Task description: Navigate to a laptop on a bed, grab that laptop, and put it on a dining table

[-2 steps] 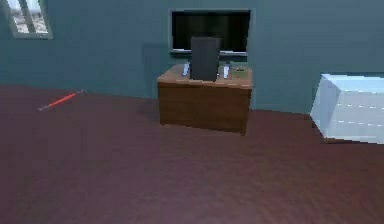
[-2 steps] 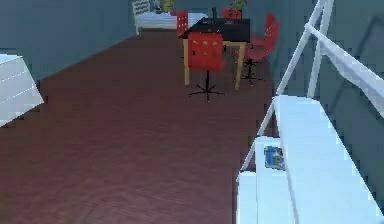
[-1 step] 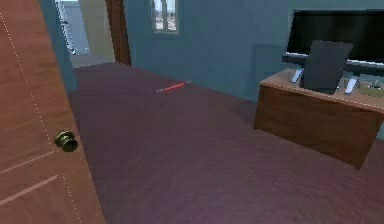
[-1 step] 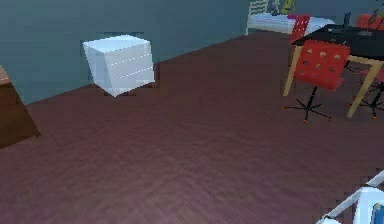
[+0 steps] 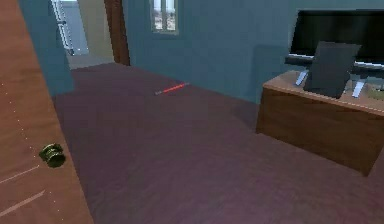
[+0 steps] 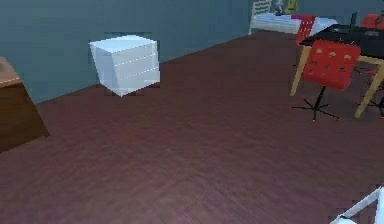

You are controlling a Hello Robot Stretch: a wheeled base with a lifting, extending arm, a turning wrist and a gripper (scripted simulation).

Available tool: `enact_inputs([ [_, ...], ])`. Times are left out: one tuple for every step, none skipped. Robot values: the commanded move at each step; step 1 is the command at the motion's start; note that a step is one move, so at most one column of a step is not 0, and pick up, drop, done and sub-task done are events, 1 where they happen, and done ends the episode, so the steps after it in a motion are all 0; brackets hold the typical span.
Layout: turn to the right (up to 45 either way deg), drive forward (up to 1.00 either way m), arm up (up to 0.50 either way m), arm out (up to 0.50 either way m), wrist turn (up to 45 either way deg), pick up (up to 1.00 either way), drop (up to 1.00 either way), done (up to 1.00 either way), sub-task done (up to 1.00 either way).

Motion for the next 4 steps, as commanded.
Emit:
enact_inputs([
  [-45.0,0.00,0.00,0.00,0.0,0.00,0.00,0.00,0.00],
  [-45.0,0.00,0.00,0.00,0.0,0.00,0.00,0.00,0.00],
  [-9.0,0.00,0.00,0.00,0.0,0.00,0.00,0.00,0.00],
  [0.0,0.60,0.00,0.00,0.0,0.00,0.00,0.00,0.00],
])
